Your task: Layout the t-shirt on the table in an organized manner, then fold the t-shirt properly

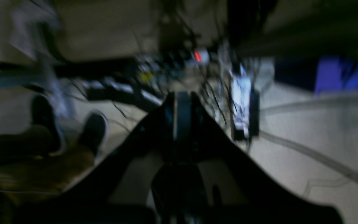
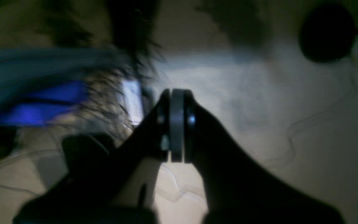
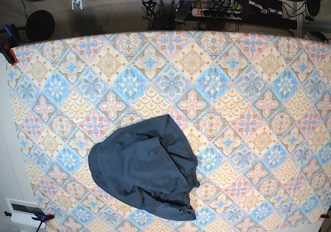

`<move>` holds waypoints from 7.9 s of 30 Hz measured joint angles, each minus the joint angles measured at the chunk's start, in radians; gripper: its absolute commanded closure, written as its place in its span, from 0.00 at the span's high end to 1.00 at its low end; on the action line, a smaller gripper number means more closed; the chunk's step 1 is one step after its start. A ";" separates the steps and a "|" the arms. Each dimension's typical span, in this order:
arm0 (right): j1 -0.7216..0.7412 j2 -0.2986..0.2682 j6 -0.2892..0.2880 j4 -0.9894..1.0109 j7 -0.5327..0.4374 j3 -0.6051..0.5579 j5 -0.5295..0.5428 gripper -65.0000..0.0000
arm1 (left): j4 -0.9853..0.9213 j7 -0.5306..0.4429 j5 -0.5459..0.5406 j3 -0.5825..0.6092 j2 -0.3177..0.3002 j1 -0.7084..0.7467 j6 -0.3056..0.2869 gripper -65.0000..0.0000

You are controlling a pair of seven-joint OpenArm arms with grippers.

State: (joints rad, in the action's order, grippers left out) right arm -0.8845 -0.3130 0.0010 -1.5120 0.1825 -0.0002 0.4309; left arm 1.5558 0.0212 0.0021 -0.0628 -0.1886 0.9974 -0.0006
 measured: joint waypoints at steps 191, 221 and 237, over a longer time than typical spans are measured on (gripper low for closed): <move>0.616 0.023 0.003 -0.404 0.447 -0.430 -0.162 0.19 | 0.232 0.709 -0.097 0.117 -0.031 -0.893 -0.006 0.00; 0.616 -0.009 0.000 -0.400 0.447 -0.233 -0.154 0.19 | 0.439 0.878 -0.046 0.253 0.082 -1.021 -0.123 0.32; 0.616 -0.009 0.000 -0.400 0.447 -0.238 -0.154 0.20 | 0.338 0.869 -0.159 0.097 0.007 -0.878 -0.120 0.55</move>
State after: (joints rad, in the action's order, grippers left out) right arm -0.2687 -0.3218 0.0010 -1.9121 0.6292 -0.2386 0.2764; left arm 1.8938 0.8906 -0.1566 0.0345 -0.1814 0.1192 -0.1207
